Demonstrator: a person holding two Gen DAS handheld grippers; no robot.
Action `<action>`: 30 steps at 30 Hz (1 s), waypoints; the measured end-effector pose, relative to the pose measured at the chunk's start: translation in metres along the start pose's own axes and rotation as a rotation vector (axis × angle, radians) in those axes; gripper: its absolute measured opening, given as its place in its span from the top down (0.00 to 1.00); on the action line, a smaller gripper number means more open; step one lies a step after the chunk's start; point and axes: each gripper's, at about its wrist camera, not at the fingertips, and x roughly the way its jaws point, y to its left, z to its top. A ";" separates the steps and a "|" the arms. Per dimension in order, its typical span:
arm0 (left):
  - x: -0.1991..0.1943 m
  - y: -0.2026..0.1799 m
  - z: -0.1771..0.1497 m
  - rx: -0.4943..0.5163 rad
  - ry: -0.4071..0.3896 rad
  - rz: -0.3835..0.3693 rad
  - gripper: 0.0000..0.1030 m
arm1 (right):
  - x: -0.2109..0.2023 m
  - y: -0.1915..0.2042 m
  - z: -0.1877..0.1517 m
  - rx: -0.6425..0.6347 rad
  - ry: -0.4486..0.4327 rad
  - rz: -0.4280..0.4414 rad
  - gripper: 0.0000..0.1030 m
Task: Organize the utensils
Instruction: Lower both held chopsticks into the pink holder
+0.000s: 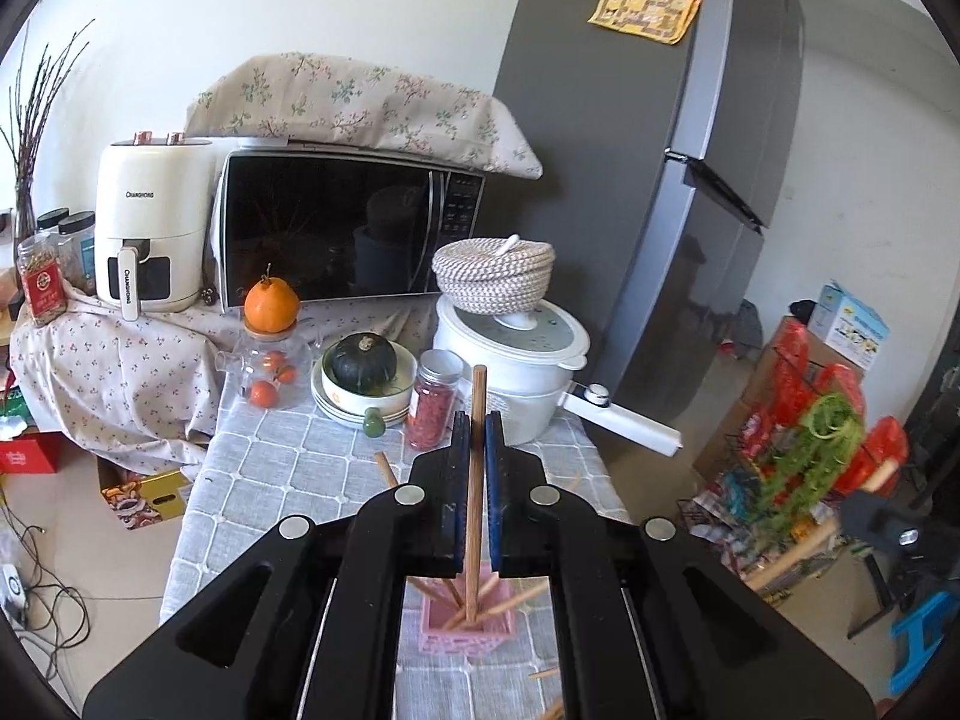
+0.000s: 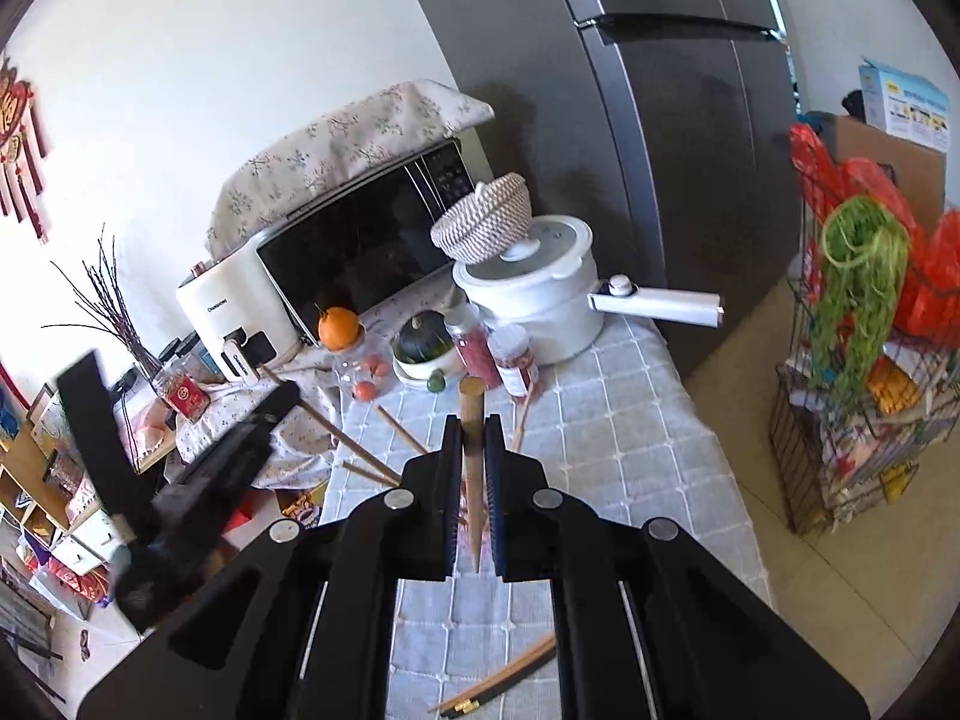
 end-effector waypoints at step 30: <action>0.002 0.143 -0.030 -0.472 0.165 -0.072 0.75 | 0.037 0.015 0.020 0.013 -0.015 0.003 0.92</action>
